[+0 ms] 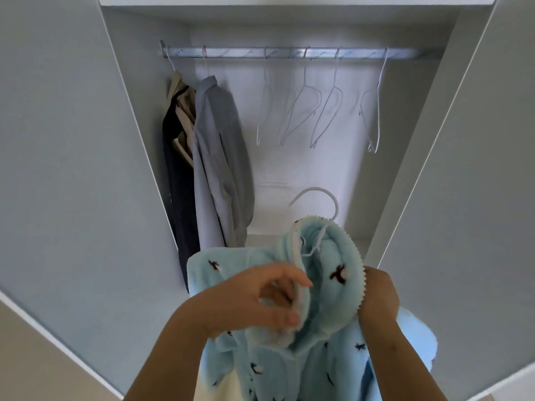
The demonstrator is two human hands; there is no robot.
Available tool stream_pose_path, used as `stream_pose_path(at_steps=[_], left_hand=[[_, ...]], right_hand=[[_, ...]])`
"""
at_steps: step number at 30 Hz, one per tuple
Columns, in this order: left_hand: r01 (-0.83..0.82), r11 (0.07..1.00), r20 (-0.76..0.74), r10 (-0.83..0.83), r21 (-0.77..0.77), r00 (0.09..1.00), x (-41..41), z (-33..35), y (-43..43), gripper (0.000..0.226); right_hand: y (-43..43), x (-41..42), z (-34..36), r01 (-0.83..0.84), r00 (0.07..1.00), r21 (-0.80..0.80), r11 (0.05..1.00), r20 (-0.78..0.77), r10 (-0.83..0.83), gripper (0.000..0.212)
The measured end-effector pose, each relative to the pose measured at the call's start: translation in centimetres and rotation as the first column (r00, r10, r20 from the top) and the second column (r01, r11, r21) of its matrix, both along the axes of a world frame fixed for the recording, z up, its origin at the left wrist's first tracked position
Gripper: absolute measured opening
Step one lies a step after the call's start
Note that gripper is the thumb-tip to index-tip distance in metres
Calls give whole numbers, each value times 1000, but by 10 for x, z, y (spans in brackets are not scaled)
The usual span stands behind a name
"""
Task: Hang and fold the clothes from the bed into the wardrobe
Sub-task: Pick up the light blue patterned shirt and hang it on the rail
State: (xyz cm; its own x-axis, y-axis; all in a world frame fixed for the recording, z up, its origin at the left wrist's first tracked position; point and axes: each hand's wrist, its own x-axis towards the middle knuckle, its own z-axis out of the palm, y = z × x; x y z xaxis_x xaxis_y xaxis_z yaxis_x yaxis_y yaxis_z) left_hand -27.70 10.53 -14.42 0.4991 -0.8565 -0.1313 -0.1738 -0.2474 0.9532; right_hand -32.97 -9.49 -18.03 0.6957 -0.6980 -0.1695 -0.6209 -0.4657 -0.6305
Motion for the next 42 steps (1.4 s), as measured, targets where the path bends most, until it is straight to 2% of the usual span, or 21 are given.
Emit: stream_pose_path(at_steps=[2, 4, 5, 6, 7, 8, 9, 11, 13, 16, 19, 21, 23, 26, 28, 31, 36, 38, 39, 41, 42], left_hand=[[14, 999, -39, -15, -48, 999, 1, -6, -5, 29], [-306, 930, 2, 313, -205, 950, 7, -10, -10, 27], [-464, 844, 125, 508, -270, 852, 12, -12, -11, 25], [-562, 778, 352, 628, -279, 694, 17, -12, -12, 19], [-606, 764, 566, 608, -224, 557, 21, -12, -12, 14], [-615, 780, 707, 502, -120, 499, 24, -13, -13, 23], [-601, 799, 768, 366, 31, 526, 28, -17, -15, 37], [-507, 832, 688, 234, 223, 687, 30, -23, -21, 43], [-429, 878, 617, 220, 211, 755, 23, -28, -31, 29], [-568, 821, 664, 391, 63, 638, 21, -34, -40, 32], [-703, 712, 682, 509, 10, 525, 16, -37, -47, 40], [-770, 638, 663, 575, 5, 481, 14, -40, -49, 42], [-827, 562, 643, 639, -17, 421, 17, -40, -45, 44], [-874, 483, 645, 685, -54, 339, 22, -39, -38, 46], [-881, 467, 648, 694, -74, 313, 22, -40, -36, 44], [-891, 439, 594, 750, -117, 292, 23, -37, -35, 41], [-914, 240, 259, 953, -327, 157, 33, -24, -33, 46], [-899, 294, 212, 949, -323, 234, 38, -19, -33, 44], [-878, 393, 252, 910, -275, 329, 42, -15, -32, 42], [-780, 625, 477, 698, -41, 534, 51, -11, -29, 39], [-727, 683, 570, 571, 69, 591, 54, -11, -28, 38]], right_hand=[[-2, 0, -1, 5, 1000, 11, 1000, 1, -5, 33], [-6, -1, -4, 15, 1000, 33, 999, 11, -16, 33], [-7, -2, -6, 23, 999, 45, 999, 23, -24, 34], [-9, -3, -8, 25, 999, 59, 998, 39, -28, 35], [-9, -4, -9, 22, 998, 70, 997, 56, -26, 36], [-9, -4, -10, 10, 997, 74, 997, 74, -16, 36], [-9, -4, -10, -7, 996, 76, 997, 90, 0, 36], [-9, -3, -10, -47, 991, 77, 996, 126, 37, 36], [-8, -3, -9, -103, 986, 61, 993, 136, 94, 36], [-4, -2, -5, -216, 959, -37, 976, 180, 219, 28], [10, 5, 5, -353, 870, -45, 935, 352, 345, 14], [23, 8, 10, -442, 804, 14, 897, 449, 389, 16], [29, 8, 9, -519, 729, -59, 853, 490, 478, 23], [18, 8, 1, -567, 733, -295, 769, 245, 635, 52], [12, 10, -3, -570, 780, -297, 766, 99, 618, 42], [12, 11, -6, -525, 821, -199, 827, 138, 555, 25], [17, 9, -12, -543, 813, -189, 818, 124, 569, 26], [18, 9, -10, -560, 801, -190, 807, 125, 585, 29], [18, 9, -10, -561, 799, -198, 804, 126, 588, 30], [17, 6, -13, -544, 807, -185, 819, 152, 570, 25], [16, 5, -14, -516, 824, -158, 842, 176, 539, 23]])
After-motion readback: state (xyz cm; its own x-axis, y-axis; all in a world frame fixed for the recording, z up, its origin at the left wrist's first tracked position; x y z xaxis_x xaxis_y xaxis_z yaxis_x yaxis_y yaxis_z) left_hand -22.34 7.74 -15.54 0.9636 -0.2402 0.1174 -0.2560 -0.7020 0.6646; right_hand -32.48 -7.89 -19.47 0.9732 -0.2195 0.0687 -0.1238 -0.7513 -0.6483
